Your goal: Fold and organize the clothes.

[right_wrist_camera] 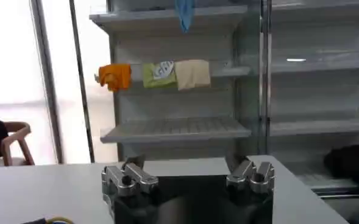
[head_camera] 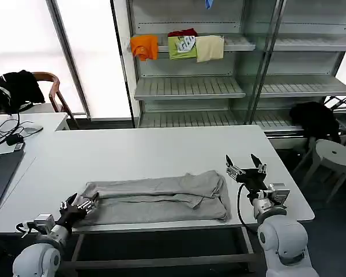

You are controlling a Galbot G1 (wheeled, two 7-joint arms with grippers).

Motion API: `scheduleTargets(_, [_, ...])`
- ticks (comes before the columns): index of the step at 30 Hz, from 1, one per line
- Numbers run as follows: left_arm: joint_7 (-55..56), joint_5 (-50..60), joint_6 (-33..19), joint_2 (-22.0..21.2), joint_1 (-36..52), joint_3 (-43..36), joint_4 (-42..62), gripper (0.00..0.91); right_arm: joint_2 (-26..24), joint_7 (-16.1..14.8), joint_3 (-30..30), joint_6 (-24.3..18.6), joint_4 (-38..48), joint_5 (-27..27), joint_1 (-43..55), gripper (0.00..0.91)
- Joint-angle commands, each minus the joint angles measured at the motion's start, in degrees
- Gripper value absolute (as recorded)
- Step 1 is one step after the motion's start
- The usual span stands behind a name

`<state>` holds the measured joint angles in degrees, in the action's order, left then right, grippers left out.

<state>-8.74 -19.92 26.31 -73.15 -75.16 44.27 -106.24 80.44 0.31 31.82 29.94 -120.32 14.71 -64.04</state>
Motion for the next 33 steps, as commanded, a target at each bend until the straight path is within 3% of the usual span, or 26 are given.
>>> scheduleTargets(1, [1.9, 1.3, -0.3, -1.3, -0.6, -0.3, -0.4, 0.474, -0.1, 0.3, 0.7, -0.2, -0.9, 2.8, 1.1, 0.907])
scheduleTargets(3, [1.8, 1.8, -0.5, -1.6, -0.6, -0.7, -0.1, 0.252, -0.1, 0.3, 0.7, -0.2, -0.9, 2.6, 0.9, 0.907])
scheduleTargets(4, [1.7, 2.0, -0.6, -1.7, -0.6, -0.9, 0.0, 0.191, 0.0, 0.3, 0.7, -0.2, -0.8, 2.5, 0.8, 0.907])
scheduleTargets(5, [1.7, 2.1, -0.6, -1.8, -0.6, -1.0, 0.1, 0.020, 0.0, 0.3, 0.7, -0.3, -0.7, 2.4, 0.8, 0.907])
scheduleTargets(23, [1.2, 5.5, -4.4, -1.7, 1.3, -0.7, -0.6, 0.000, -0.7, 0.8, 0.5, -0.2, 1.0, 2.5, 1.1, 0.907])
scheduleTargets(31, [-4.3, 11.7, -5.7, 5.0, 3.7, 8.2, 0.2, 0.000, -0.4, 1.0, 0.0, -0.3, 2.0, 2.4, 1.8, 0.907])
scheduleTargets(33, [-8.2, 15.2, -7.6, 11.1, 5.4, 12.6, 3.0, 0.000, -0.5, 1.0, -0.1, -0.3, 2.3, 2.3, 1.9, 0.907])
